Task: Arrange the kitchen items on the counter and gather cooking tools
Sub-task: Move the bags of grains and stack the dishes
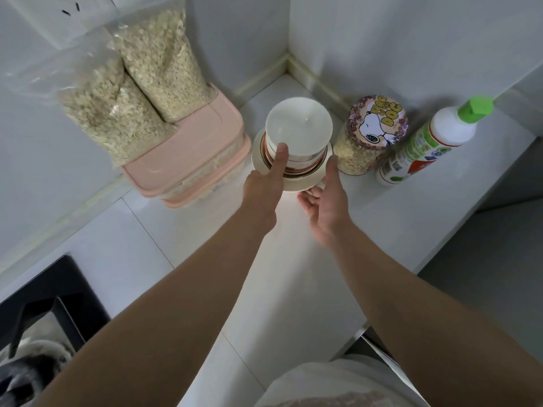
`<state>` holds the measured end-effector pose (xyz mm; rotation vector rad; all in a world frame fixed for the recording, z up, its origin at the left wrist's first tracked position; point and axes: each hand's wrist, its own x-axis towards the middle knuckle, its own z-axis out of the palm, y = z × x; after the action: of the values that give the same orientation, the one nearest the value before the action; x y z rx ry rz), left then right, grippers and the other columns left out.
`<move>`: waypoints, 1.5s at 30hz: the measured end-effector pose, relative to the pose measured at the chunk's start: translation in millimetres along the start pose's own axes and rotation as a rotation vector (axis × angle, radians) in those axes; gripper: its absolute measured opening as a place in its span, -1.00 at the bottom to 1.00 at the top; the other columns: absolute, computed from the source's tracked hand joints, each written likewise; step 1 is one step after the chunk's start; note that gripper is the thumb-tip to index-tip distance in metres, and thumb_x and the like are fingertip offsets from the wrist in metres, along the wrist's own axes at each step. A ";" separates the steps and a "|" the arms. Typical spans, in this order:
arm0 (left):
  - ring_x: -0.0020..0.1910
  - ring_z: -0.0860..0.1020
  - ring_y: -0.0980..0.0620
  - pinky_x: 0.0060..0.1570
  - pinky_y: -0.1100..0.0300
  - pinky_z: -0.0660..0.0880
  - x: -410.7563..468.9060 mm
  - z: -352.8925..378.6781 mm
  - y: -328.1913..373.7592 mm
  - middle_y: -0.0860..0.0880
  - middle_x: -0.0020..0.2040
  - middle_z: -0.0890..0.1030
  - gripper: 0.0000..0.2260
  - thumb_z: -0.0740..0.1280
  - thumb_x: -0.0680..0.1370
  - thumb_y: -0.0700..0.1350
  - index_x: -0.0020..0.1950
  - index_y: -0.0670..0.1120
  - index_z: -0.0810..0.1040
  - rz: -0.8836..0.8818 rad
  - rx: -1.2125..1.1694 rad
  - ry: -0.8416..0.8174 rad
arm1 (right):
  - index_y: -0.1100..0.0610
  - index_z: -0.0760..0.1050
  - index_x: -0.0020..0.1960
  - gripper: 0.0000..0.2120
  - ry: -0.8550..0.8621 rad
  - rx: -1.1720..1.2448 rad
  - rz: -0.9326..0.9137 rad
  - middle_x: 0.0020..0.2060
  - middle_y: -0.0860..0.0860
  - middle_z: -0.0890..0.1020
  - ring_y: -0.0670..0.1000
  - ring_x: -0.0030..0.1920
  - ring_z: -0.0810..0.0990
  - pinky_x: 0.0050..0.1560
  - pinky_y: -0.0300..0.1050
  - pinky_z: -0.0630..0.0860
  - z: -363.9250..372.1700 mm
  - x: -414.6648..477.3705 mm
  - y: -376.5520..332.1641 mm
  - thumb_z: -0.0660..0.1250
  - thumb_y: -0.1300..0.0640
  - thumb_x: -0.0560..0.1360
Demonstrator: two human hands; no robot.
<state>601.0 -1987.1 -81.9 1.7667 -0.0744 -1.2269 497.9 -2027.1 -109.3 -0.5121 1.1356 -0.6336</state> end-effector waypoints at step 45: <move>-0.09 0.65 -0.10 0.01 0.08 0.58 -38.5 -109.0 -32.3 -0.12 -0.05 0.65 -0.82 0.26 0.63 -0.20 0.18 -0.21 0.54 -0.217 -0.284 0.377 | 0.12 0.53 -0.11 -0.74 -0.036 -0.449 0.051 -0.32 -0.07 0.46 -0.04 -0.27 0.48 0.07 0.03 0.50 75.1 23.6 10.8 0.23 -0.03 0.60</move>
<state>650.2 -1877.9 -73.2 1.7517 0.4977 -0.9752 577.1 -2031.5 -106.4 -0.8699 1.2566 -0.3200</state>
